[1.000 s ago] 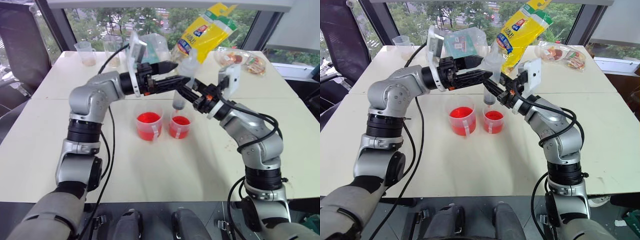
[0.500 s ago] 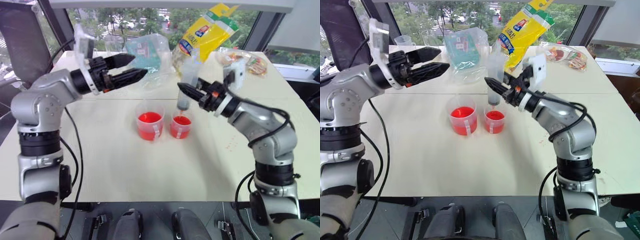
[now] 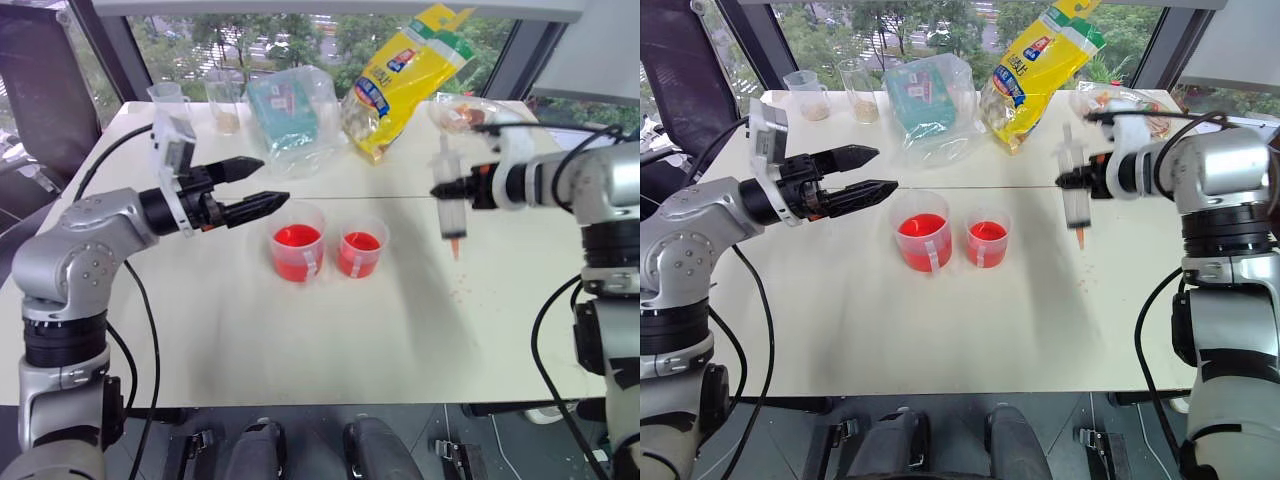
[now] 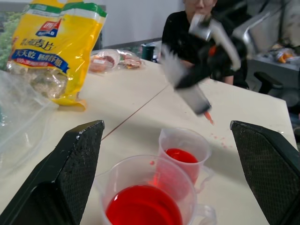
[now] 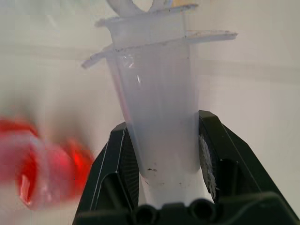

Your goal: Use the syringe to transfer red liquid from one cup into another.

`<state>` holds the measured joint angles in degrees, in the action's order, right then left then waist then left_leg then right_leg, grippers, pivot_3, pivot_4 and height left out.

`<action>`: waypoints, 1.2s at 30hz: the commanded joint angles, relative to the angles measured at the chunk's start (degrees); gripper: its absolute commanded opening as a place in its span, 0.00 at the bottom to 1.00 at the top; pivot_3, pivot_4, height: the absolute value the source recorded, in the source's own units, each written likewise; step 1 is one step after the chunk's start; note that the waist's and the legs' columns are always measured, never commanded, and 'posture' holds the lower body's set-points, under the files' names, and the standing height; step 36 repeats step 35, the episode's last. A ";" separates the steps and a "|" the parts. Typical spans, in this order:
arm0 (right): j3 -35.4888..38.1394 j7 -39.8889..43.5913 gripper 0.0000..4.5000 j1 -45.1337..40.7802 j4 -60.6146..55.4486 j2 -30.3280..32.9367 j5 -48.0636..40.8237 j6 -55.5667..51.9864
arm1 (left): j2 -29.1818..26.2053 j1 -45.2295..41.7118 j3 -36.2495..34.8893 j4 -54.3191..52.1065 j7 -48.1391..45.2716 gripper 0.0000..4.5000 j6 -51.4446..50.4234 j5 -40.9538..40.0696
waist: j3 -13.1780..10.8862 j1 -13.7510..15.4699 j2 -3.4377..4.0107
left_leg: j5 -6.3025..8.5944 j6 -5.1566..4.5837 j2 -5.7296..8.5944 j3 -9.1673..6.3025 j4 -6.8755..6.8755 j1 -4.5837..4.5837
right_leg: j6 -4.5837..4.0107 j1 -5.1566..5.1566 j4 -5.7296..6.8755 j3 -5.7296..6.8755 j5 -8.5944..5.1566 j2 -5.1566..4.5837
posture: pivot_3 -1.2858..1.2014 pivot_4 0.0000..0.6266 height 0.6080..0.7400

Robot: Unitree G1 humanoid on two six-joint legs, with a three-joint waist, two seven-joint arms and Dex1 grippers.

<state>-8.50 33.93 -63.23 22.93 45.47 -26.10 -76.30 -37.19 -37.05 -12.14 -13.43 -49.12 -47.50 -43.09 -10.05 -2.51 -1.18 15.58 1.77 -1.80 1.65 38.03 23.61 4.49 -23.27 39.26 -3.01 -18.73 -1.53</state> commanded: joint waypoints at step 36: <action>8.29 26.99 0.98 12.81 -35.43 12.09 -5.21 11.77 | -8.28 9.00 -4.29 -11.69 5.56 1.00 -2.73 -7.80 | -0.02 0.13 0.02 | 0.01 -0.01 0.00 -0.09 0.05 -0.03 | 0.01 0.13 -0.02 0.07 0.00 -0.01 | 0.52 0.24 1.00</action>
